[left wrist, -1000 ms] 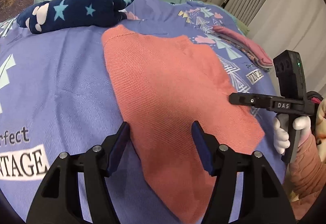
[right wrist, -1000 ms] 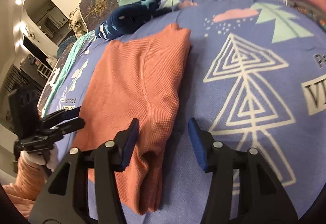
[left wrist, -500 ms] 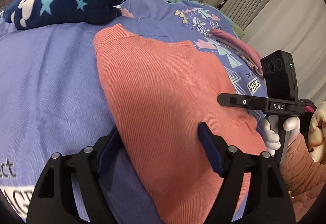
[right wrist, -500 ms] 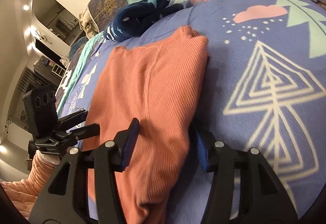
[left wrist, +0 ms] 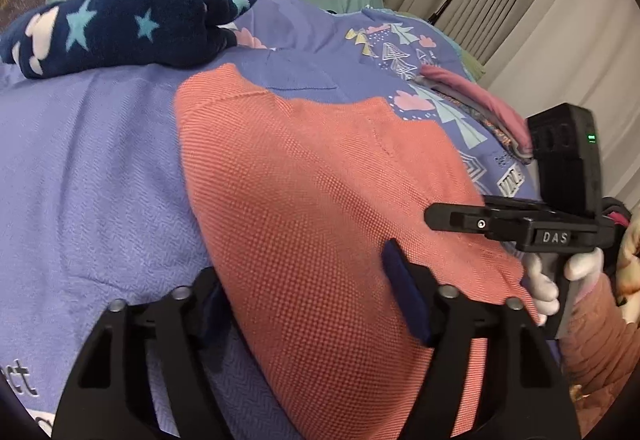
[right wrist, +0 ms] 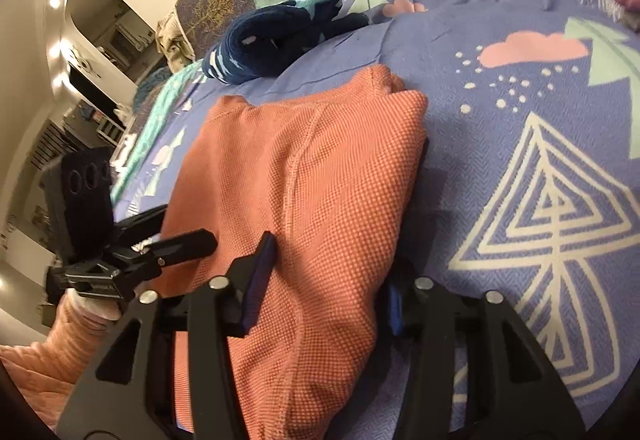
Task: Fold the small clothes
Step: 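Grasp the folded shirt with the left tool while the right tool grasps it too, lift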
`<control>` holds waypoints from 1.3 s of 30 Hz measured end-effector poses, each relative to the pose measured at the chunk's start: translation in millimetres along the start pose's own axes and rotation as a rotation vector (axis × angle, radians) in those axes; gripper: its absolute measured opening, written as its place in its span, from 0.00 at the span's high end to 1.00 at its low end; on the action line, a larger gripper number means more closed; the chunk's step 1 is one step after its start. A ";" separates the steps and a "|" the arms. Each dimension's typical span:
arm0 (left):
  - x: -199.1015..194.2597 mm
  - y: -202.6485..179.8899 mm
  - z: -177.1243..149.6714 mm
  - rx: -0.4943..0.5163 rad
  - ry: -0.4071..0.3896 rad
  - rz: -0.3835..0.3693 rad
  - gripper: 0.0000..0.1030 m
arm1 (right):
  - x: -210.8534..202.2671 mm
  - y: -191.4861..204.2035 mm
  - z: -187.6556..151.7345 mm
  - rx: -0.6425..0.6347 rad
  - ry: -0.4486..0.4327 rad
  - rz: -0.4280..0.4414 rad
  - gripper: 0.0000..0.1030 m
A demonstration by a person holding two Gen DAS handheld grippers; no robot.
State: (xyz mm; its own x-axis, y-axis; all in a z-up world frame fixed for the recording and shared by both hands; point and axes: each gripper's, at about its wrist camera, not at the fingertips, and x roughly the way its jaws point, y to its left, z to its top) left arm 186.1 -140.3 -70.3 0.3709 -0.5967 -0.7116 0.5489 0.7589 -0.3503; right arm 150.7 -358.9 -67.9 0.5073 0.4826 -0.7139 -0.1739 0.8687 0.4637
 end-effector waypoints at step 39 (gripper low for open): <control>-105.0 -97.6 62.5 0.282 -0.310 0.093 0.66 | -155.1 114.2 3.3 -0.305 -0.483 -0.197 0.80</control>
State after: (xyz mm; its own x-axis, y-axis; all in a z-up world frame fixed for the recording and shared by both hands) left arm 140.4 -168.0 76.7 0.6123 -0.6121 -0.5003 0.6702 0.7376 -0.0823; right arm 55.0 -335.0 97.5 0.8679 0.2669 -0.4189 -0.2362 0.9637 0.1246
